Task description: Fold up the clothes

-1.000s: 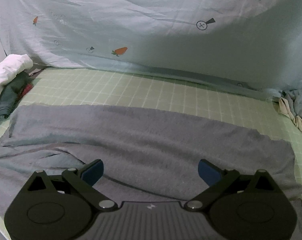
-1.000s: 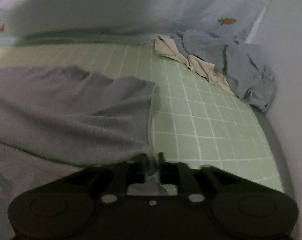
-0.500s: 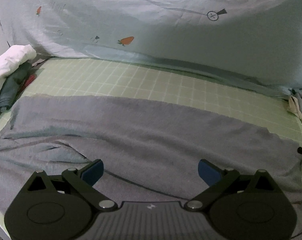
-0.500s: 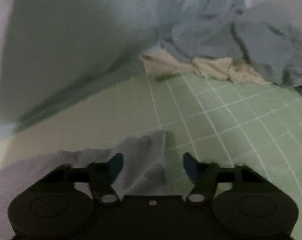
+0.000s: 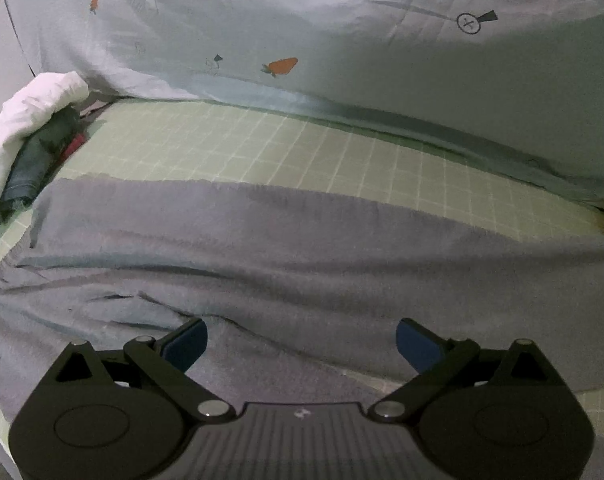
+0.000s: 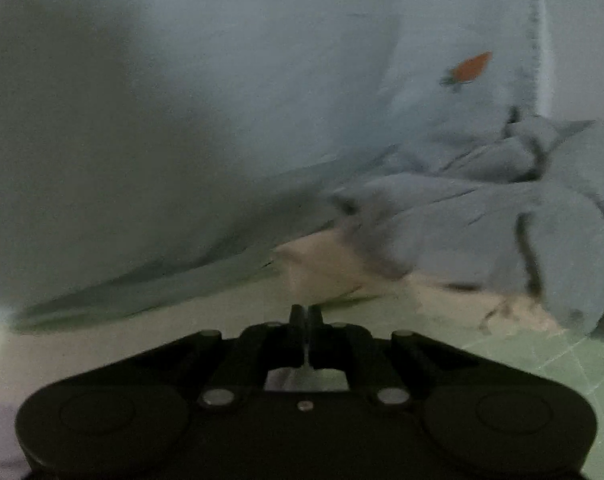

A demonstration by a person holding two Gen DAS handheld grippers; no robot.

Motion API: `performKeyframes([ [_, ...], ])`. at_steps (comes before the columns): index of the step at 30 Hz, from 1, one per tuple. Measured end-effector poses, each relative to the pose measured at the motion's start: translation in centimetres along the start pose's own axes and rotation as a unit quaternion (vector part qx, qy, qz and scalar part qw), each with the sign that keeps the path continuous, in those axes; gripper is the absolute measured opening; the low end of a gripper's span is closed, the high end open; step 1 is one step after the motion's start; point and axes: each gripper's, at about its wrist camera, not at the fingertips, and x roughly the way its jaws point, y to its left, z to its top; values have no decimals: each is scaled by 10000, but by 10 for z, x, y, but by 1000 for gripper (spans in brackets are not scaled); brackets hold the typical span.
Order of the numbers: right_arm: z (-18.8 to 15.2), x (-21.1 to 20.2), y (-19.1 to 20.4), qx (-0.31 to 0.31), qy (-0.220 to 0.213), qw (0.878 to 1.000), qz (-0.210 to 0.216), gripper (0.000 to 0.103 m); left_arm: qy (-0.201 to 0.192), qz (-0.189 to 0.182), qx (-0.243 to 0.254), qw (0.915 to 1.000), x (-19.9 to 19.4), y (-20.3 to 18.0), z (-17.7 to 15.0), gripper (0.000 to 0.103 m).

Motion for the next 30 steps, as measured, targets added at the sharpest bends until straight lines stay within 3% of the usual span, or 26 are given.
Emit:
performKeyframes([
  [2,-8,-2,-1,-85,133,9992,-366,37,22,-60,-1,10000,1,0,0,100],
  [4,-16,-6,-3,-129,268,9972,-686,53,-39,-94,38,9999,-2,1,-2,100],
  [7,-48,-31,-14,345,505,9964,-593,56,-48,-120,37,9999,-4,1,-6,100],
  [12,-118,-66,-26,1243,1024,9845,-697,56,-2,-303,-48,9995,-7,-1,-9,100],
  [15,-135,-75,-18,1336,949,9851,-524,57,-101,-387,37,9992,-15,-5,-12,100],
  [16,-139,-77,-14,1294,894,9864,-482,55,-141,-406,63,9991,-18,-6,-13,100],
  [18,-143,-78,-7,1016,824,9909,-330,14,-212,-442,78,9988,-24,-7,-15,100],
  [19,-143,-78,-3,825,813,9929,-267,2,-241,-459,63,9986,-27,-6,-16,100],
  [20,-142,-82,1,693,800,9939,-322,2,-261,-463,28,9986,-30,-4,-18,100],
  [24,-129,-156,8,311,-401,9976,-472,2,-355,-401,-175,9984,-39,10,-26,100],
  [25,-135,-166,7,212,-526,9966,-592,2,-380,-379,-231,9983,-42,14,-28,100],
  [28,-162,-155,-9,364,205,9948,-931,2,-332,-396,-473,9975,-43,28,-32,100],
  [30,-163,-181,-14,497,-139,9953,-819,2,-329,-438,-621,9966,-44,35,-32,100],
])
